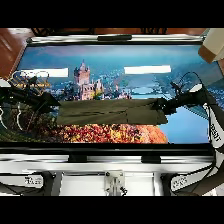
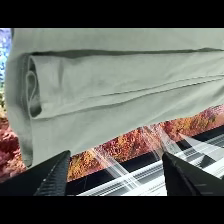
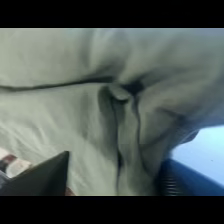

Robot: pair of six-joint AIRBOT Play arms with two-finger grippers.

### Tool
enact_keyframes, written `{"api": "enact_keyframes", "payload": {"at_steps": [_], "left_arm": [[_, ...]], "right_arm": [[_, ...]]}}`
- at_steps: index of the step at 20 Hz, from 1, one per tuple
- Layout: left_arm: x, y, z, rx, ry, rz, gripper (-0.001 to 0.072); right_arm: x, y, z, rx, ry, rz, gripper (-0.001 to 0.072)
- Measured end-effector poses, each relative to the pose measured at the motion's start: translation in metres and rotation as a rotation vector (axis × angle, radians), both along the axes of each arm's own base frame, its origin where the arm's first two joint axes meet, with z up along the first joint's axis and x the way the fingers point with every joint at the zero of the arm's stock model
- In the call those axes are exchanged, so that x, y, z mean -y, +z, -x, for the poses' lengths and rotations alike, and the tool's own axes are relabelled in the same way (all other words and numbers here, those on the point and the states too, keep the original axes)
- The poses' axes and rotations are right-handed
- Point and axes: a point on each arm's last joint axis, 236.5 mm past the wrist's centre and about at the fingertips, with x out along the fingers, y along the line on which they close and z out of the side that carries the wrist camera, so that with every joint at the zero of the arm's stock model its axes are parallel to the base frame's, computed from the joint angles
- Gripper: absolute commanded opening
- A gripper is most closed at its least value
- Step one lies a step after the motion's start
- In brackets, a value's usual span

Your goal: Fold the shirts.

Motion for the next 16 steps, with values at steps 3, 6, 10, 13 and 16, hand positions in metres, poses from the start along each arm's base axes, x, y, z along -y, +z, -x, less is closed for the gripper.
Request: {"api": "enact_keyframes", "payload": {"at_steps": [3, 6, 10, 13, 16], "left_arm": [[0.006, 0.001, 0.001, -0.004, -0.010, 0.003, 0.0349], [0.022, 0.003, 0.002, -0.002, -0.044, 0.021, 0.0037], [0.073, 0.011, 0.004, 0.025, -0.138, 0.066, 0.0038], [0.125, 0.010, 0.004, 0.082, -0.219, 0.064, 0.0038], [0.182, 0.014, 0.002, 0.155, -0.263, 0.092, 0.0037]], "right_arm": [[-0.004, -0.005, 0.008, -0.021, 0.046, 0.028, 0.0059], [-0.009, 0.008, 0.007, -0.010, 0.061, 0.033, 0.0058], [-0.019, 0.064, 0.002, 0.081, 0.043, 0.018, 0.0058], [-0.024, 0.114, 0.010, 0.137, 0.022, 0.020, 0.0059], [-0.028, 0.155, 0.024, 0.178, -0.005, 0.021, 0.0058]]}}
